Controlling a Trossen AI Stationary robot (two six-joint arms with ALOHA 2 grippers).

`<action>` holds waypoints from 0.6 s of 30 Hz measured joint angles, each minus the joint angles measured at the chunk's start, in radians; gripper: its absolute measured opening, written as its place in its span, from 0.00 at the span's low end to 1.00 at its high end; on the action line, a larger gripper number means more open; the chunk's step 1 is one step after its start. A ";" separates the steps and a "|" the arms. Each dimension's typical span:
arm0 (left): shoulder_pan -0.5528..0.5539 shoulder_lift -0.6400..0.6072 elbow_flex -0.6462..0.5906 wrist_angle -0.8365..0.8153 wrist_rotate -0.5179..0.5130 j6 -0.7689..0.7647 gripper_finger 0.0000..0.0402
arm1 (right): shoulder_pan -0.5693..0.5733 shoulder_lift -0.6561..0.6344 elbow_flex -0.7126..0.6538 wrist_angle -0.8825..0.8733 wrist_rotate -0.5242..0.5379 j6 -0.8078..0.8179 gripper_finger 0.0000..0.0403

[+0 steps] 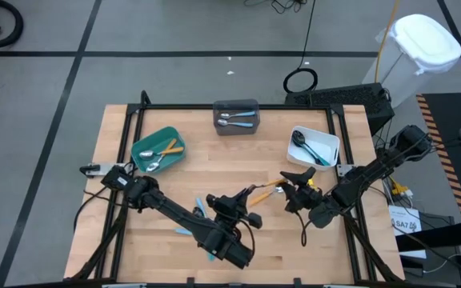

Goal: Sort silverware by color (type)
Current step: Put the yellow spoon into the green bin

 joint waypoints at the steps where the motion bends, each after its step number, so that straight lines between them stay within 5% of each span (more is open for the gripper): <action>1: 0.002 0.000 0.000 0.000 0.001 0.000 0.01 | 0.000 0.000 0.000 0.000 0.000 -0.001 0.39; 13: 0.005 0.004 0.000 0.014 0.006 0.014 0.01 | 0.000 0.003 0.000 -0.008 -0.005 -0.013 0.19; 18: 0.002 0.004 0.000 0.015 0.010 0.024 0.01 | 0.000 0.004 0.000 -0.005 -0.042 -0.015 0.18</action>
